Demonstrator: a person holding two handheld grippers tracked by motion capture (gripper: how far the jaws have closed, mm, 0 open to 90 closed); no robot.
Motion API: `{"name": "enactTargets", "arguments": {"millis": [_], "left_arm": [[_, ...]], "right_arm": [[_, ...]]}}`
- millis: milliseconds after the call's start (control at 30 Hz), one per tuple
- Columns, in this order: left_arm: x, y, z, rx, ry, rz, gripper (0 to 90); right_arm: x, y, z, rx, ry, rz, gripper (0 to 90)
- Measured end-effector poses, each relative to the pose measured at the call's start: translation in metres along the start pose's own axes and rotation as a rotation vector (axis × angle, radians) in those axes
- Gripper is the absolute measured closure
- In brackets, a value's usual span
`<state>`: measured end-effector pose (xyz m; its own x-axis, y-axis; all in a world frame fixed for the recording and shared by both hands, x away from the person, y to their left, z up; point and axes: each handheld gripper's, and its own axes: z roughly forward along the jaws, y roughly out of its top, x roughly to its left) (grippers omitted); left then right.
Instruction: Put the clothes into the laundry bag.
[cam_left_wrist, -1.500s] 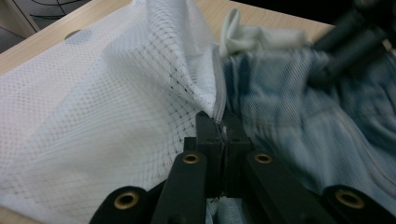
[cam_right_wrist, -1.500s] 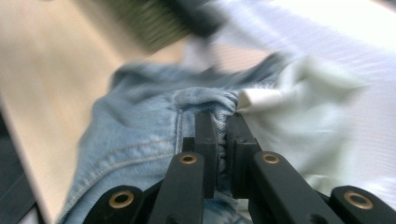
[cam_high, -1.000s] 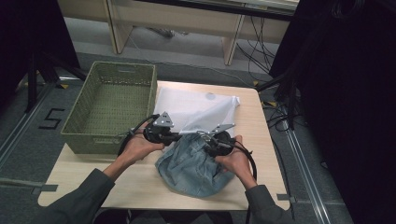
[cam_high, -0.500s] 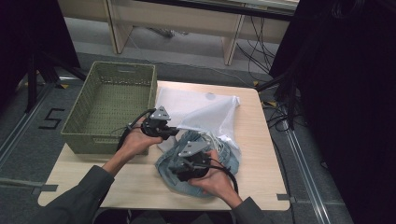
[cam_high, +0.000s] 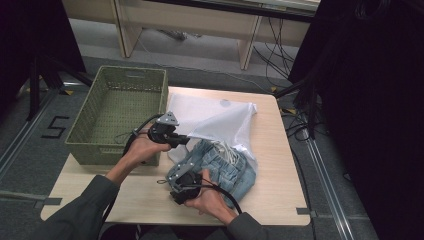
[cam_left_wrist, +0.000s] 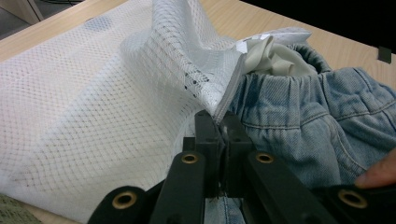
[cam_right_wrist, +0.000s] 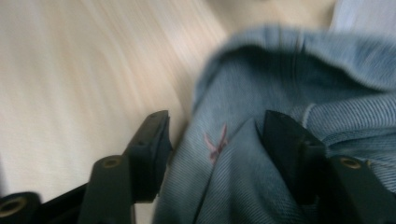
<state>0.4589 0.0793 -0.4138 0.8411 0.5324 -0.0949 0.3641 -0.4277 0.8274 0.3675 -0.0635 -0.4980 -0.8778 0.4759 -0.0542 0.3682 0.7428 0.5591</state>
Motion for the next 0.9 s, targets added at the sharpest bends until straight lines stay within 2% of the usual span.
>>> {"name": "enactTargets", "arguments": {"millis": [33,100,167,233,267,300,333,367,400,467,500,533,567,633,667,733,767,800,867,900], "left_arm": [[0.000,0.000,0.000,-0.001,-0.001,-0.002,86.7],[-0.001,-0.001,0.000,0.002,-0.002,-0.005,86.7],[0.000,-0.001,-0.001,0.016,0.002,0.017,86.7],[-0.001,-0.001,-0.001,0.024,0.001,0.019,86.7],[-0.002,-0.001,-0.002,0.023,0.004,0.027,86.8],[-0.002,-0.001,-0.001,0.019,0.002,0.029,86.8],[-0.003,0.000,-0.001,0.020,0.003,0.030,86.7],[-0.004,0.000,-0.001,0.024,0.004,0.034,86.7],[-0.005,0.000,-0.001,0.030,0.004,0.035,86.8],[-0.006,0.001,0.000,0.028,0.005,0.047,86.9],[-0.007,0.001,0.000,0.028,0.008,0.051,86.9],[-0.008,0.001,0.000,0.031,0.008,0.060,87.0],[-0.008,0.002,0.000,0.032,0.011,0.064,87.1],[-0.009,0.002,0.000,0.043,0.016,0.081,87.2],[-0.008,0.002,0.000,0.059,0.017,0.100,87.1],[-0.009,0.001,0.000,0.052,0.024,0.090,87.1],[-0.009,0.000,0.000,0.053,0.025,0.093,87.1],[-0.008,0.000,0.000,0.065,0.025,0.105,87.1],[-0.010,-0.002,0.001,0.064,0.024,0.101,86.9],[-0.011,-0.003,0.001,0.078,0.026,0.111,86.6]], "right_arm": [[-0.001,0.000,0.000,-0.007,-0.019,-0.006,60.6],[-0.005,0.000,-0.003,0.011,-0.027,-0.018,73.2],[-0.008,-0.001,-0.005,0.010,-0.052,-0.044,78.3],[-0.010,0.002,-0.015,-0.015,-0.061,-0.033,79.7],[-0.012,0.005,-0.021,-0.046,-0.055,-0.008,79.9],[-0.014,0.008,-0.032,-0.048,-0.075,0.014,80.0],[-0.019,0.010,-0.042,-0.077,-0.104,0.014,80.1],[-0.022,0.012,-0.052,-0.114,-0.101,0.025,80.2],[-0.029,0.013,-0.063,-0.143,-0.121,0.003,80.3],[-0.041,0.013,-0.082,-0.179,-0.157,0.070,80.5],[-0.050,0.011,-0.092,-0.172,-0.163,0.087,80.5],[-0.058,0.008,-0.096,-0.192,-0.187,0.116,80.6],[-0.066,0.004,-0.099,-0.184,-0.189,0.139,80.7],[-0.081,-0.006,-0.093,-0.161,-0.213,0.189,81.6],[-0.087,-0.012,-0.087,-0.154,-0.205,0.234,81.7],[-0.093,-0.022,-0.073,-0.105,-0.175,0.308,81.8],[-0.094,-0.024,-0.068,-0.086,-0.170,0.313,81.8],[-0.095,-0.025,-0.063,-0.086,-0.185,0.301,81.8],[-0.095,-0.021,-0.060,-0.083,-0.200,0.288,81.9],[-0.095,-0.019,-0.062,-0.068,-0.192,0.299,81.9]]}}
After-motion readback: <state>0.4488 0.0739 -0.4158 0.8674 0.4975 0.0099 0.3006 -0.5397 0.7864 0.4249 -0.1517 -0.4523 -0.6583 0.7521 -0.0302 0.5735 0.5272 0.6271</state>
